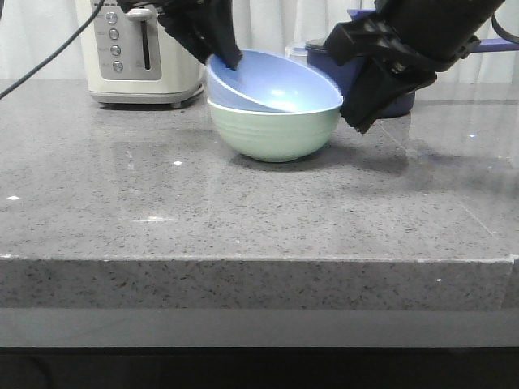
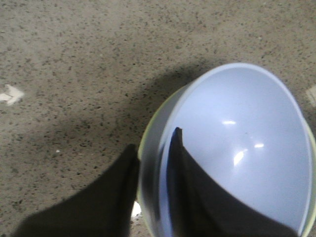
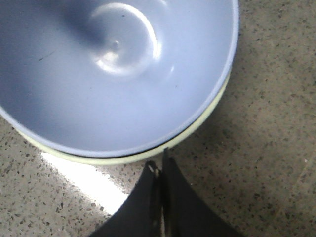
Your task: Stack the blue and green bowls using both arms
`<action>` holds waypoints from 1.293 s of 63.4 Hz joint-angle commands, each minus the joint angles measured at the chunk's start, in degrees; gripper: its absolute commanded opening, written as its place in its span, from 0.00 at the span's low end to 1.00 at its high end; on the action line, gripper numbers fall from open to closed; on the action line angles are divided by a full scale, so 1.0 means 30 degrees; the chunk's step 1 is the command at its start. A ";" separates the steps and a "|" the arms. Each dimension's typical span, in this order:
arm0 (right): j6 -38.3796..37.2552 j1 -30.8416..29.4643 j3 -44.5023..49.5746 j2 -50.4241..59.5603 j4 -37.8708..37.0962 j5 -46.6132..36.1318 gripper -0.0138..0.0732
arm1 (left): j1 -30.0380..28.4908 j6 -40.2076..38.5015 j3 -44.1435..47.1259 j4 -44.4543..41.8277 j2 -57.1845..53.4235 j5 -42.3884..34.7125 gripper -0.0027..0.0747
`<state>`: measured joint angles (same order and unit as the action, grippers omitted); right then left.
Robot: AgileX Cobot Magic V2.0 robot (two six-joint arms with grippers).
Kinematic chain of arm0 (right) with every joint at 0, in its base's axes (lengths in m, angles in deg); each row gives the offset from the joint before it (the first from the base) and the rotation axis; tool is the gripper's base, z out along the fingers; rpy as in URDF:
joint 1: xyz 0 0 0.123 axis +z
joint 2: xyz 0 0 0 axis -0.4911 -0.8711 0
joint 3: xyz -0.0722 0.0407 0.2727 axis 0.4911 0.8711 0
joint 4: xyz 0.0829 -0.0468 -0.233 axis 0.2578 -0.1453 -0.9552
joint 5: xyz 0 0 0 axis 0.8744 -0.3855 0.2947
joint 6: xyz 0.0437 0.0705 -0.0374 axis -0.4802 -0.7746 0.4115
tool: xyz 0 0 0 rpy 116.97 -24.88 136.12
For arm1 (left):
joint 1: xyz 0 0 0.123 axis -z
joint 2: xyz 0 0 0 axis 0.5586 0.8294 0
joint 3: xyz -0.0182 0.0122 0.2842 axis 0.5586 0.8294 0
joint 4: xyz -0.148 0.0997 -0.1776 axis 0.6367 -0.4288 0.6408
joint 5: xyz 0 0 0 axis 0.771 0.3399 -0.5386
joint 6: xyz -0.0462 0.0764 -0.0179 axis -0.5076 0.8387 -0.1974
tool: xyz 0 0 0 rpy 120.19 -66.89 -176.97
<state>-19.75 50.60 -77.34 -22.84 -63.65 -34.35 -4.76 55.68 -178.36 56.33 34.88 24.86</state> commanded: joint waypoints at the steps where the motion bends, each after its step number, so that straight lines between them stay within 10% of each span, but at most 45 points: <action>1: 0.0161 -0.0038 -0.0442 0.0687 0.0271 -0.0853 0.09 | 0.0154 -0.0066 -0.0680 0.0771 -0.1053 -0.1075 0.45; 42: 0.0161 -0.0038 -0.0442 0.0687 0.0271 -0.0853 0.09 | 0.0154 -0.0187 0.0465 -0.2374 -0.5811 -0.0879 0.51; 82: 0.0161 -0.0038 -0.0442 0.0687 0.0271 -0.0853 0.09 | 0.0154 -0.0271 1.4213 -0.4150 -1.8575 -0.3908 0.51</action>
<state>-19.72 50.60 -77.34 -22.84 -63.65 -34.35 -4.76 55.42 -138.46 44.55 -14.97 17.56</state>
